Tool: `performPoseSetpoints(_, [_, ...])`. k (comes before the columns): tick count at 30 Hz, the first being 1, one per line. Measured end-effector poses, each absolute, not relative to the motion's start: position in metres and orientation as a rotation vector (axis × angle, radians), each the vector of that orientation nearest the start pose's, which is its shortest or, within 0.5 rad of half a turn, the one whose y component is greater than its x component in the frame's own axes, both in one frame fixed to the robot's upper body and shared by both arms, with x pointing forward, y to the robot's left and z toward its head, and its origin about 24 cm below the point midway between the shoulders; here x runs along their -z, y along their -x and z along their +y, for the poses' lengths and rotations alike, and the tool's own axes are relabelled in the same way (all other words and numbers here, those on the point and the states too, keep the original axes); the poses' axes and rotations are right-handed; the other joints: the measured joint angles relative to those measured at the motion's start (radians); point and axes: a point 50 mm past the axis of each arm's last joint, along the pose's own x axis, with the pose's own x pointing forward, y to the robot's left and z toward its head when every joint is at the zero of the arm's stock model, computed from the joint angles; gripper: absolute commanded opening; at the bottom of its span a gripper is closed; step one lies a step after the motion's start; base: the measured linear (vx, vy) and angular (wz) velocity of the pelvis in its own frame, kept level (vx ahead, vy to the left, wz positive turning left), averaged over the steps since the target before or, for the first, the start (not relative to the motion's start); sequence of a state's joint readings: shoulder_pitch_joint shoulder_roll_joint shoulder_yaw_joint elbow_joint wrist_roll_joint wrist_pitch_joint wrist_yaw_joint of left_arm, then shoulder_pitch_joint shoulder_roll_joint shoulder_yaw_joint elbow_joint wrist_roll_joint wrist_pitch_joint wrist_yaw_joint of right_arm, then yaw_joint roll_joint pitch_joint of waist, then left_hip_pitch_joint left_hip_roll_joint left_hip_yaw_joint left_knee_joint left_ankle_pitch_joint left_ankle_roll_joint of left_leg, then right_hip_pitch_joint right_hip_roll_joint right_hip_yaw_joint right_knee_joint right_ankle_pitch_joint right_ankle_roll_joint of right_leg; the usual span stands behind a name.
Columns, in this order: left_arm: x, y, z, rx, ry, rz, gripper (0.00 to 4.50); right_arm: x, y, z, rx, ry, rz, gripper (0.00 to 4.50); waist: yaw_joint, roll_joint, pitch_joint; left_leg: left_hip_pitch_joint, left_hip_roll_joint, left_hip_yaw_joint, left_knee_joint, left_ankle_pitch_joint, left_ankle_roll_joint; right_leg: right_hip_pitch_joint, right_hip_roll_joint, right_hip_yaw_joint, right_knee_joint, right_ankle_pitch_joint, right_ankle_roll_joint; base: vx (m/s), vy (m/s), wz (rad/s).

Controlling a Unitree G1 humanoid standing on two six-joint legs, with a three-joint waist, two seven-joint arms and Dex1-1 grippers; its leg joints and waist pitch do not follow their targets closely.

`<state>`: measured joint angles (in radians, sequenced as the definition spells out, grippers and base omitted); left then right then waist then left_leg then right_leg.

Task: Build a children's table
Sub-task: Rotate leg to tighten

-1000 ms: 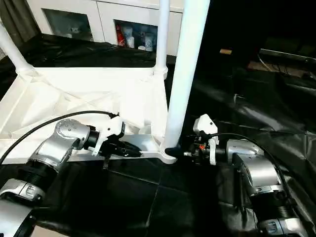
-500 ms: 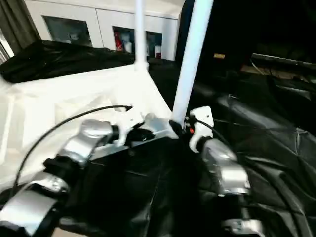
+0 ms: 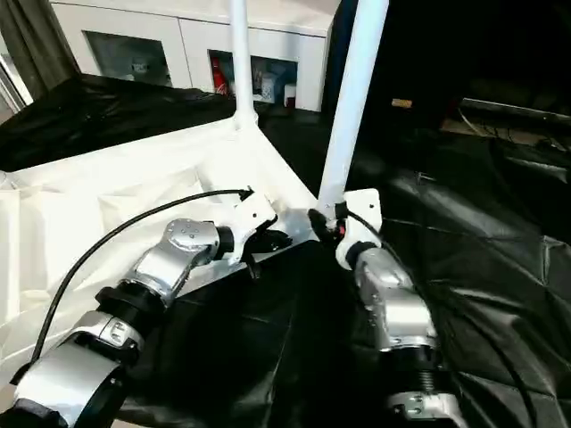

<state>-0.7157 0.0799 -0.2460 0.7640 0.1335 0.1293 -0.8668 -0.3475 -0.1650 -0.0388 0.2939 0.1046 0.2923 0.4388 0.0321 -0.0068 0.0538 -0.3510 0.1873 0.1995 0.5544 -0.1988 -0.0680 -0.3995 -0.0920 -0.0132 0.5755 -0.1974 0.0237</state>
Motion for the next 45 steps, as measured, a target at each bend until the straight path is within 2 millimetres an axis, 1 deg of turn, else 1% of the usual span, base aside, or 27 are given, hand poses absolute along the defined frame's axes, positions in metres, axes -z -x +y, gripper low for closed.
performPoseSetpoints(4, [-0.055, -0.335, 0.077, 1.241, -0.373, 0.374, 0.0, -0.053, -0.299, -0.172, -0.695, 0.067, 0.267, 2.89, 0.002, -0.002, 0.003, -0.001, 0.004, 0.0, -0.005, 0.0, 0.0, -0.002, 0.003, -0.002, 0.002, 0.001, -0.002, 0.0, 0.0, 0.0])
performPoseSetpoints(7, [-0.058, -0.331, 0.09, 1.309, -0.383, 0.377, 0.0, -0.058, -0.291, -0.18, -0.834, 0.074, 0.282, 2.89, 0.001, -0.001, 0.005, -0.003, 0.005, 0.0, -0.006, 0.0, 0.0, -0.004, 0.004, -0.003, 0.001, 0.002, -0.003, 0.0, 0.0, 0.0])
performPoseSetpoints(10, [-0.06, -0.326, 0.101, 1.381, -0.398, 0.375, 0.0, -0.062, -0.283, -0.187, -0.957, 0.073, 0.307, 2.89, 0.0, -0.001, 0.006, -0.005, 0.005, 0.001, -0.005, 0.0, 0.004, -0.007, 0.003, -0.003, 0.001, 0.0, -0.005, 0.0, 0.0, 0.0])
performPoseSetpoints(12, [-0.061, -0.323, 0.107, 1.42, -0.406, 0.384, 0.0, -0.064, -0.278, -0.188, -1.031, 0.073, 0.323, 2.89, 0.0, -0.003, 0.008, -0.005, 0.005, 0.001, -0.004, -0.001, 0.006, -0.008, 0.004, -0.003, 0.002, 0.0, -0.005, 0.0, 0.0, 0.0])
performPoseSetpoints(16, [-0.063, -0.32, 0.113, 1.473, -0.416, 0.403, 0.0, -0.066, -0.274, -0.191, -1.11, 0.075, 0.351, 2.89, 0.003, -0.008, 0.014, -0.005, 0.006, 0.002, 0.0, -0.001, 0.006, -0.008, 0.003, -0.003, 0.003, 0.0, -0.006, 0.0, 0.0, 0.0])
performPoseSetpoints(21, [-0.063, -0.316, 0.117, 1.498, -0.413, 0.411, 0.0, -0.066, -0.272, -0.19, -1.152, 0.074, 0.366, 2.89, 0.003, -0.009, 0.016, -0.004, 0.006, 0.002, 0.002, -0.001, 0.006, -0.007, 0.003, -0.003, 0.004, 0.001, -0.007, 0.0, 0.0, 0.0])
performPoseSetpoints(22, [-0.063, -0.316, 0.116, 1.502, -0.412, 0.412, 0.0, -0.066, -0.272, -0.189, -1.154, 0.073, 0.366, 2.64, 0.004, -0.009, 0.016, -0.004, 0.006, 0.002, 0.002, -0.001, 0.006, -0.007, 0.003, -0.003, 0.004, 0.001, -0.007, 0.0, 0.0, 0.0])
performPoseSetpoints(27, [-0.063, -0.314, 0.114, 1.521, -0.412, 0.411, 0.0, -0.067, -0.276, -0.184, -1.16, 0.067, 0.352, 2.64, 0.007, -0.009, 0.016, -0.004, 0.006, 0.002, 0.002, -0.001, 0.006, -0.007, 0.003, -0.003, 0.004, 0.001, -0.007, 0.0, 0.0, 0.0])
performPoseSetpoints(28, [-0.062, -0.314, 0.113, 1.527, -0.41, 0.412, 0.0, -0.068, -0.278, -0.179, -1.169, 0.065, 0.344, 2.64, 0.009, -0.009, 0.016, -0.004, 0.006, 0.002, 0.002, -0.001, 0.006, -0.008, 0.003, -0.003, 0.004, 0.001, -0.007, 0.0, 0.0, 0.0])
performPoseSetpoints(30, [-0.062, -0.312, 0.109, 1.545, -0.41, 0.408, 0.0, -0.067, -0.279, -0.175, -1.175, 0.065, 0.34, 2.64, 0.018, -0.009, 0.016, -0.004, 0.006, 0.003, 0.002, -0.001, 0.006, -0.008, 0.002, -0.003, 0.004, 0.001, -0.007, 0.0, 0.0, 0.0])
performPoseSetpoints(31, [-0.062, -0.312, 0.108, 1.55, -0.41, 0.405, 0.0, -0.067, -0.279, -0.174, -1.179, 0.067, 0.341, 2.34, 0.023, -0.009, 0.016, -0.004, 0.006, 0.003, 0.003, -0.001, 0.006, -0.008, 0.002, -0.003, 0.004, 0.001, -0.007, 0.0, 0.0, 0.0])
performPoseSetpoints(34, [-0.063, -0.312, 0.108, 1.549, -0.412, 0.405, 0.0, -0.067, -0.279, -0.174, -1.179, 0.084, 0.33, 2.29, 0.024, -0.01, 0.016, -0.005, 0.006, 0.004, 0.006, -0.002, 0.007, -0.007, 0.002, -0.002, 0.006, 0.001, -0.007, 0.0, 0.0, 0.0])
performPoseSetpoints(35, [-0.062, -0.312, 0.108, 1.549, -0.412, 0.406, 0.0, -0.067, -0.279, -0.174, -1.179, 0.084, 0.33, 2.16, 0.024, -0.01, 0.017, -0.005, 0.006, 0.004, 0.007, -0.002, 0.008, -0.008, 0.002, -0.002, 0.007, 0.001, -0.007, 0.0, 0.0, 0.0])
performPoseSetpoints(37, [-0.062, -0.312, 0.108, 1.548, -0.411, 0.407, 0.0, -0.066, -0.279, -0.174, -1.18, 0.084, 0.33, 2.09, 0.024, -0.01, 0.017, -0.005, 0.006, 0.004, 0.008, -0.002, 0.008, -0.008, 0.001, -0.002, 0.009, 0.001, -0.007, 0.0, 0.0, 0.0])
performPoseSetpoints(43, [-0.06, -0.312, 0.107, 1.533, -0.423, 0.401, 0.0, -0.064, -0.278, -0.173, -1.178, 0.081, 0.337, 2.07, 0.024, -0.01, 0.016, -0.004, 0.006, 0.003, 0.011, -0.002, 0.007, -0.007, 0.001, -0.001, 0.011, 0.001, -0.007, 0.0, 0.0, 0.0])
performPoseSetpoints(45, [-0.058, -0.313, 0.105, 1.514, -0.421, 0.401, 0.0, -0.062, -0.277, -0.172, -1.147, 0.07, 0.329, 2.07, 0.028, -0.01, 0.016, -0.002, 0.005, 0.003, 0.011, -0.002, 0.008, -0.005, 0.001, -0.002, 0.011, 0.001, -0.007, 0.0, 0.0, 0.0])
